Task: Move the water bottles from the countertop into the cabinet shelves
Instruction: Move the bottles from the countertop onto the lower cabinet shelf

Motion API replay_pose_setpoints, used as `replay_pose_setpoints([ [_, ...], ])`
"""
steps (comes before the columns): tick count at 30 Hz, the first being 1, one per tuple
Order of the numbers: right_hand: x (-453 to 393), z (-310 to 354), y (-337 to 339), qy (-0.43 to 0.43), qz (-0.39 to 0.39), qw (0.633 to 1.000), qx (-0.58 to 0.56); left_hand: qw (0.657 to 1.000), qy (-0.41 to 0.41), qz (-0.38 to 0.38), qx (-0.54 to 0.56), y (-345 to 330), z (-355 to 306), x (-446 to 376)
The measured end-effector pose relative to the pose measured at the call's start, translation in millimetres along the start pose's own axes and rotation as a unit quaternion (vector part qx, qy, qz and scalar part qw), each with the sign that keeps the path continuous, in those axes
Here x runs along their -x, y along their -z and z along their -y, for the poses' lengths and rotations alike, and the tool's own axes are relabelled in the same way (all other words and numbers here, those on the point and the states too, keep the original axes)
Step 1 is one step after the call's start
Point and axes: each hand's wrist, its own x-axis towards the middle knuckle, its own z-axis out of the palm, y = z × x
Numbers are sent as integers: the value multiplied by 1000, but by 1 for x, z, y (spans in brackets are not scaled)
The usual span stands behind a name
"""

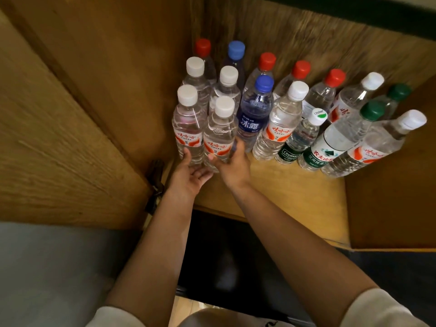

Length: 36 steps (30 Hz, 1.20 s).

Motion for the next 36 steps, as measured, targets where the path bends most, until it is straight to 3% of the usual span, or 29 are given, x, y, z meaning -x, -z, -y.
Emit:
replay_pose_setpoints([
  [11, -9, 9, -17, -56, -30, 998, 26, 1000, -7, -28, -2, -4, -14, -4],
  [22, -14, 11, -15, -66, -18, 998, 15, 999, -21, 3, 34, -7, -12, 7],
  [26, -12, 10, -10, -96, 26, 995, -21, 999, -23, 3, 26, -11, -10, 16],
  [30, 0, 3, 13, -104, 23, 992, -60, 1000, -17, 4, -26, -18, 8, 34],
  [33, 19, -8, 45, -98, 8, 995, -28, 996, 4, -14, -87, -21, 34, 52],
  [36, 49, -19, 87, -94, 10, 995, -27, 985, 28, 18, -170, -25, 69, 71],
])
